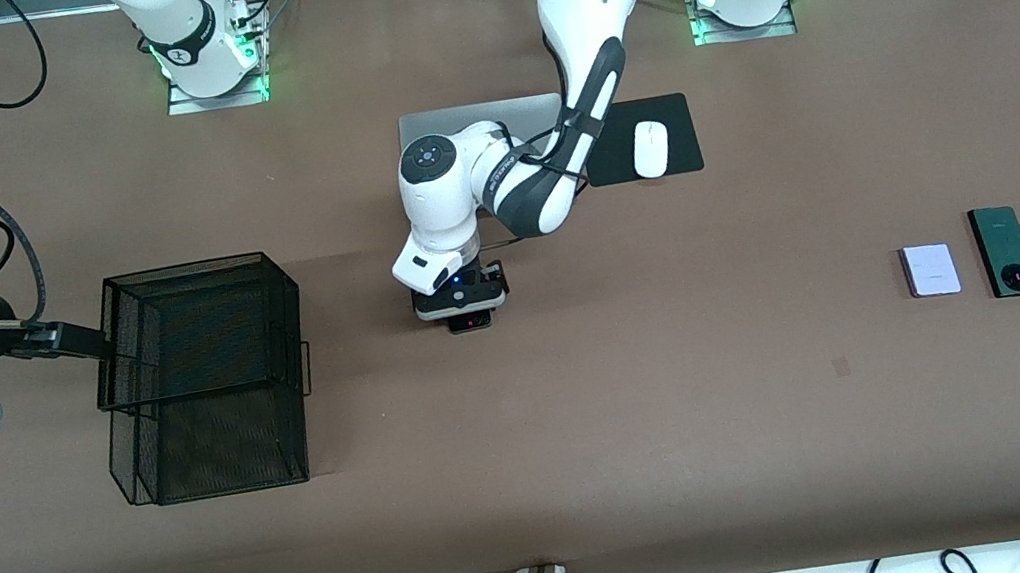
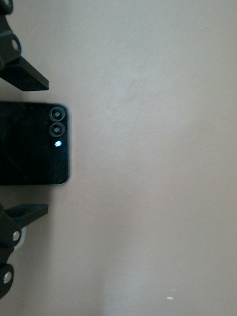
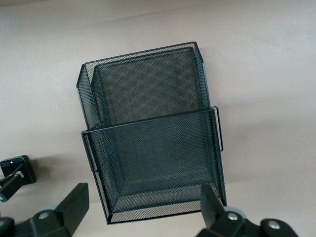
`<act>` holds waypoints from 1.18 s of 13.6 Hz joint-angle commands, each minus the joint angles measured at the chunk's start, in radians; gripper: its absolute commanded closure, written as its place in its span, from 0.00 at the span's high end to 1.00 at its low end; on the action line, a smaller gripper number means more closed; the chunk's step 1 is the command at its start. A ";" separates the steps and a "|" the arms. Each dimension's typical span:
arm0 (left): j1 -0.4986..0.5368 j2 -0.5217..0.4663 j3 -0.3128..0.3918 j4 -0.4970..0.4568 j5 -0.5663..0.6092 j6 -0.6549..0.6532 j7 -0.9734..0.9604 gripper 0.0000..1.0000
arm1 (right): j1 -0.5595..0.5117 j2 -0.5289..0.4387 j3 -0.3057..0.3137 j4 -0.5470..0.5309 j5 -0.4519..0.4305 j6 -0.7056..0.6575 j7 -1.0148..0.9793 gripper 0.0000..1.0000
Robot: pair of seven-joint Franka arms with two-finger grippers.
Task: Place phones with both arms
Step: 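Set the black phone mid-table and open the left gripper, then grasp the black phone with the right gripper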
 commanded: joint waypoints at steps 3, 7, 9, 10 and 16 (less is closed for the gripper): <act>0.138 -0.248 -0.035 -0.196 -0.005 -0.175 0.139 1.00 | -0.006 0.006 0.004 0.018 0.016 -0.018 0.007 1.00; 0.222 -0.455 -0.038 -0.434 -0.007 -0.175 0.266 1.00 | -0.006 0.006 0.004 0.018 0.016 -0.018 0.007 1.00; 0.279 -0.528 -0.038 -0.523 -0.007 -0.176 0.346 1.00 | -0.002 0.006 0.004 0.021 0.016 -0.016 0.011 1.00; 0.313 -0.560 -0.038 -0.568 -0.007 -0.176 0.398 1.00 | -0.002 0.008 0.004 0.021 0.016 -0.011 0.021 1.00; 0.587 -0.695 -0.038 -0.743 -0.005 -0.176 0.803 1.00 | 0.086 0.043 0.013 0.041 0.010 0.033 0.048 1.00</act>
